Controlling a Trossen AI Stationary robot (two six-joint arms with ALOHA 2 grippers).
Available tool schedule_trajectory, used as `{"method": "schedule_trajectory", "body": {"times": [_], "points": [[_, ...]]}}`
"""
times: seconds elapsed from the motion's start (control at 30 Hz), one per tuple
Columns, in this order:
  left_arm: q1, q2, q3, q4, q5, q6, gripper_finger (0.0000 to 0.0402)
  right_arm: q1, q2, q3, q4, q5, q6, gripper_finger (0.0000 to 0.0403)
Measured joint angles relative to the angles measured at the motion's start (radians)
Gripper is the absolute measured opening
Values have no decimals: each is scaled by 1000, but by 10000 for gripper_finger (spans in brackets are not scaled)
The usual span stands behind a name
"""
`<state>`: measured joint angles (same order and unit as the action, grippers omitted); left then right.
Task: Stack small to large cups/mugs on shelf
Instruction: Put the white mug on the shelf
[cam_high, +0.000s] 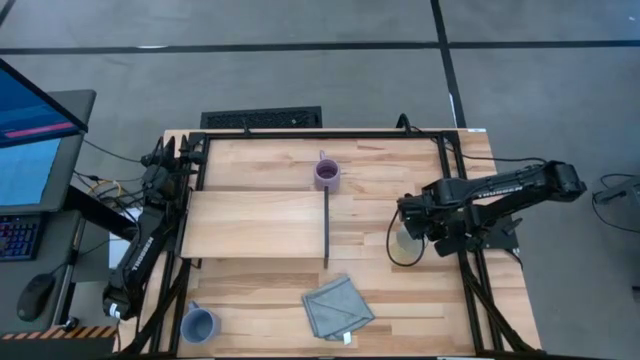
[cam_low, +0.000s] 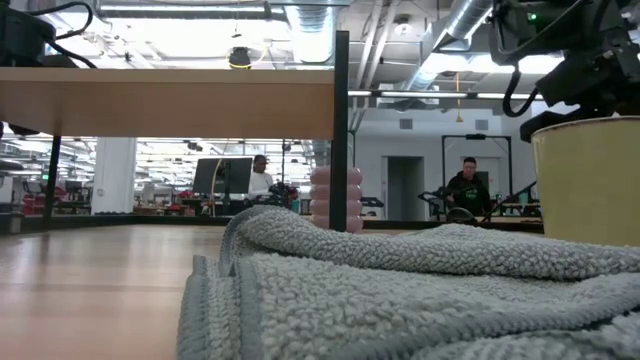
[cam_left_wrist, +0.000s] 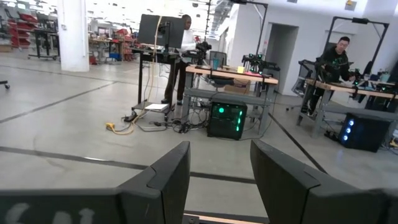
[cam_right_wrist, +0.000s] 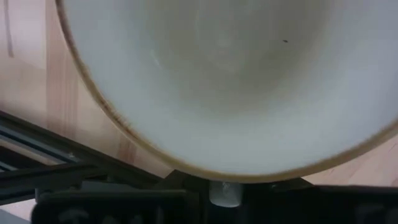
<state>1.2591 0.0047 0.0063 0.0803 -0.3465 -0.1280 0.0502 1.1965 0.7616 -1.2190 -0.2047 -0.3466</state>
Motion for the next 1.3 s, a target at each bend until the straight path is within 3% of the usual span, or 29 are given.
{"method": "schedule_trajectory", "body": {"times": [1.3], "points": [[0,0,0,0,0,-10,159,0,0,1,32,52,32,72]]}}
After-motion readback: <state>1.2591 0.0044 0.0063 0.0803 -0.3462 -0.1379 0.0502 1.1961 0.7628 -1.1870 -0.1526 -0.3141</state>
